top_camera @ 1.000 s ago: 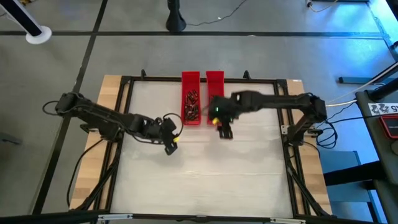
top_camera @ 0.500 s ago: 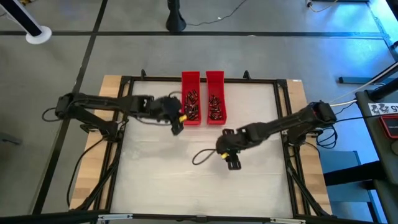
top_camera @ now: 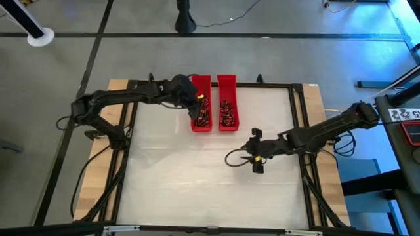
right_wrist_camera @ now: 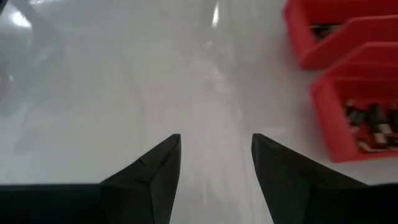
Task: Sort batteries
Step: Put the large black battery into the left red bin
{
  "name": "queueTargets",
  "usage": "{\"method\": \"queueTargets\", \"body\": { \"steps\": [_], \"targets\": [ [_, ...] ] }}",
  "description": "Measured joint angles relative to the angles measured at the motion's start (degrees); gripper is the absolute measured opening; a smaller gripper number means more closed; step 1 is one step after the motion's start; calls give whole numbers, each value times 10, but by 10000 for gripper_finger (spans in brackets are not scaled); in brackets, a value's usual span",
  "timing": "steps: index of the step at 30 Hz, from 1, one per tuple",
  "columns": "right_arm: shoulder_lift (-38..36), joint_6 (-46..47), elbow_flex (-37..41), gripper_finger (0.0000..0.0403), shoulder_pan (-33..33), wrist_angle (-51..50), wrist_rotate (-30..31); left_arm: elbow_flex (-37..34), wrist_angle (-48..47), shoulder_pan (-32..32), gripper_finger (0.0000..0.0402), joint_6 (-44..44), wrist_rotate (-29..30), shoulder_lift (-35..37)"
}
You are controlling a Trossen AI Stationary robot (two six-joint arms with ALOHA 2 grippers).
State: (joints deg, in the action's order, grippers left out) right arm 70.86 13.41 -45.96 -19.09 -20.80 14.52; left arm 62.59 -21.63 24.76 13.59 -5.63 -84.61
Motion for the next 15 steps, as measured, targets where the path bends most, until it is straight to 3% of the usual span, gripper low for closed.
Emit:
{"method": "queueTargets", "body": {
  "steps": [13, 15],
  "targets": [
    [-59, -3, 30, 198, 0, 1, 30, 0, 17, 54, 36, -38, -4, -62],
    [-59, -3, 30, 198, 0, 1, 30, 0, 17, 53, 54, -53, -4, -61]
  ]
}}
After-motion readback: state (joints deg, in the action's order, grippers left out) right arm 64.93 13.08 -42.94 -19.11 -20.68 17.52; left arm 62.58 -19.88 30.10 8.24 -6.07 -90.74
